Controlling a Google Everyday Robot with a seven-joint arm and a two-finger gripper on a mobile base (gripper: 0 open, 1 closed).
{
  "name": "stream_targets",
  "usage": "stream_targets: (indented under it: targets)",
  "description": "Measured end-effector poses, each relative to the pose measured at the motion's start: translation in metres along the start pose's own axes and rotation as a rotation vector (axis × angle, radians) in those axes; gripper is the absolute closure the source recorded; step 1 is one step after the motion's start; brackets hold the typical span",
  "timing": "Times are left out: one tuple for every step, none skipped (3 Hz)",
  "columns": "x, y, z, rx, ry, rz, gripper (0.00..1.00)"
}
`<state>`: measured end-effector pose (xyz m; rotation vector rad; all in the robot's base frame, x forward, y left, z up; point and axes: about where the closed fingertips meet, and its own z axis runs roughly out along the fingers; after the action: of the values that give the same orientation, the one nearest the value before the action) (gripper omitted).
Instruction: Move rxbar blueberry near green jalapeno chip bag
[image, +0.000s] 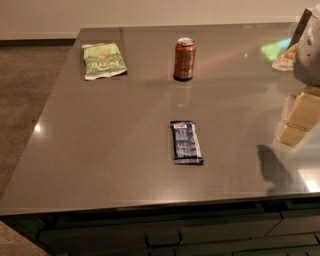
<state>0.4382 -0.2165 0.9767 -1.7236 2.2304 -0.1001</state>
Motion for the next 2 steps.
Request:
stream_targets:
  targets:
    - [0.000,0.000,0.000,0.000,0.000,0.000,0.00]
    - [-0.013,0.001,0.014,-0.047,0.029,0.019,0.00]
